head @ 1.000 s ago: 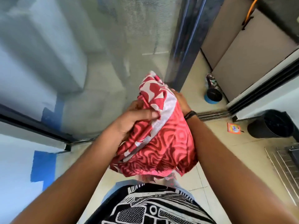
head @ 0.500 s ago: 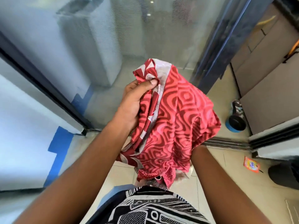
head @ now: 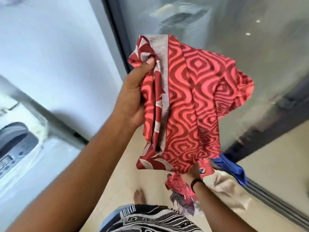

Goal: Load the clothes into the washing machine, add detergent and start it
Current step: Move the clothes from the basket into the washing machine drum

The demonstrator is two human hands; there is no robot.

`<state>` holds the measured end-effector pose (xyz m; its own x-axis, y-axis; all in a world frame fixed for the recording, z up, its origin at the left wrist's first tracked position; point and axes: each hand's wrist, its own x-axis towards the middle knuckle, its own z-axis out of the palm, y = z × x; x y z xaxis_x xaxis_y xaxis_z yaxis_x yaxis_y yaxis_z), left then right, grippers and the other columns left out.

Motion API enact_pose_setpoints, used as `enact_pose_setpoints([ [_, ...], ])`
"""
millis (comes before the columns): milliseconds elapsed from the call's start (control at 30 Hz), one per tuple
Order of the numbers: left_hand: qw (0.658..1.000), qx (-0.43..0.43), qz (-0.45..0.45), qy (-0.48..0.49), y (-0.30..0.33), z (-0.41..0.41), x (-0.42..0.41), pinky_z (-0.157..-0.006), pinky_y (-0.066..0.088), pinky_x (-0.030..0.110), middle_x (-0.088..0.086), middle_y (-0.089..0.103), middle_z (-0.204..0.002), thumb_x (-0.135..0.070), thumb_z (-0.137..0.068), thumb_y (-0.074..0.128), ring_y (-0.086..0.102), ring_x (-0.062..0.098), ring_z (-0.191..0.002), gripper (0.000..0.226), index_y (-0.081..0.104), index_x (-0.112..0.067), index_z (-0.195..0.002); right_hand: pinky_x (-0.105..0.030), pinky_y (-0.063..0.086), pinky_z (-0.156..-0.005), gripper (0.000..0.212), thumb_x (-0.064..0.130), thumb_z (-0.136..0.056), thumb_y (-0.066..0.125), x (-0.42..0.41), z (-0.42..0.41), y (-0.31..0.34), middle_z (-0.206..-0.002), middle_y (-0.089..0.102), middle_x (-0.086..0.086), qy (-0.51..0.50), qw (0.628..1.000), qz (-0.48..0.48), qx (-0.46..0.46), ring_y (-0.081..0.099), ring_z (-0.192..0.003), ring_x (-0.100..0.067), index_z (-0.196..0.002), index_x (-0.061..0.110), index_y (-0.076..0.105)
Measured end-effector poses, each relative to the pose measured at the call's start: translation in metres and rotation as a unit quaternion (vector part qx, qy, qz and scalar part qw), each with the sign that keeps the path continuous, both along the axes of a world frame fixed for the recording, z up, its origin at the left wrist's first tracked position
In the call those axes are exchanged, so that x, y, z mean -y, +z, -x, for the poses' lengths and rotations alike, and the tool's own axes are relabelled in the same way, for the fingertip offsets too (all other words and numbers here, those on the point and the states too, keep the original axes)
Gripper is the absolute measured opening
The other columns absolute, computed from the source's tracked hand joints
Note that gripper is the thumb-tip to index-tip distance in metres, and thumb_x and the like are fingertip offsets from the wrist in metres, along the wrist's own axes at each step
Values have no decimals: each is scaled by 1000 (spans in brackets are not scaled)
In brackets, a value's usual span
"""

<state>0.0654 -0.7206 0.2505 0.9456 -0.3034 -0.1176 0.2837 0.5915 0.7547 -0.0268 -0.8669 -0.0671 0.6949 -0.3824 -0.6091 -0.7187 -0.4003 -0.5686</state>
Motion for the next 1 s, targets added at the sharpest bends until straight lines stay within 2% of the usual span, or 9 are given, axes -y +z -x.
enact_pose_setpoints([
  [67, 999, 27, 3, 46, 12, 7, -28, -80, 59, 35, 12, 76, -92, -22, -94, 54, 72, 26, -86, 27, 75, -5, -96, -32, 35, -85, 40, 24, -82, 66, -21, -11, 6, -124, 58, -25, 39, 999, -13, 33, 52, -124, -41, -111, -3, 60],
  [133, 995, 43, 16, 92, 20, 12, -57, -84, 60, 36, 12, 76, -92, -23, -92, 56, 72, 26, -86, 27, 76, -4, -94, -37, 36, -94, 13, 16, -87, 58, -39, -24, 10, -117, 61, -25, 65, 996, -12, 57, 53, -122, -37, -91, 3, 61],
  [200, 989, 54, 28, 138, 28, 16, -91, -86, 59, 37, 12, 75, -93, -22, -94, 55, 72, 27, -88, 27, 75, -4, -96, -36, 39, -88, 17, 19, -86, 51, -58, -46, 1, -100, 67, -19, 99, 993, 18, 62, 57, -115, -25, -84, 7, 63],
  [367, 966, 103, 45, 234, 35, 18, -197, -98, 54, 40, 13, 73, -98, -21, -97, 54, 68, 28, -96, 26, 75, -5, -99, -32, 35, -101, 34, 22, -102, 47, -138, -95, 29, -139, 57, -16, 159, 976, 109, 99, 53, -127, -32, -129, 6, 58],
  [533, 937, 126, 46, 322, 28, 35, -334, -104, 50, 43, 13, 72, -106, -21, -95, 56, 63, 32, -108, 26, 72, -6, -108, -28, 29, -64, 29, 16, -94, 55, -248, -133, 103, -103, 68, -30, 30, 956, -67, 283, 65, -99, -39, -100, -9, 68],
  [633, 921, 119, 31, 370, 21, 52, -408, -87, 56, 35, 8, 74, -94, -22, -96, 55, 70, 25, -90, 22, 71, -8, -103, -19, 43, -50, 30, 14, -93, 46, -315, -162, 144, -88, 69, -24, 18, 929, -177, 325, 68, -61, -8, -95, -4, 69],
  [700, 908, 110, 13, 403, 16, 63, -453, -73, 56, 29, 3, 73, -82, -22, -97, 54, 69, 18, -75, 18, 68, -11, -98, -21, 54, -52, 23, 6, -96, 43, -363, -177, 170, -88, 68, -28, 33, 912, -241, 332, 65, -50, -5, -87, 5, 65],
  [800, 889, 110, -10, 444, 9, 76, -505, -70, 57, 30, 4, 73, -80, -18, -98, 53, 70, 18, -71, 16, 64, -8, -104, -41, 61, -70, 32, 2, -96, 38, -428, -185, 213, -83, 70, -21, 72, 868, -342, 352, 72, -68, -29, -81, 12, 63],
  [1000, 813, 119, -219, 526, -24, 83, -580, -71, 56, 30, -1, 71, -82, 4, -82, 66, 69, 14, -74, 22, 60, -8, -99, -33, 55, -68, 29, 4, -96, 45, -544, -180, 302, -69, 64, -4, 237, 789, -411, 391, 63, -66, -19, -78, 11, 67],
])
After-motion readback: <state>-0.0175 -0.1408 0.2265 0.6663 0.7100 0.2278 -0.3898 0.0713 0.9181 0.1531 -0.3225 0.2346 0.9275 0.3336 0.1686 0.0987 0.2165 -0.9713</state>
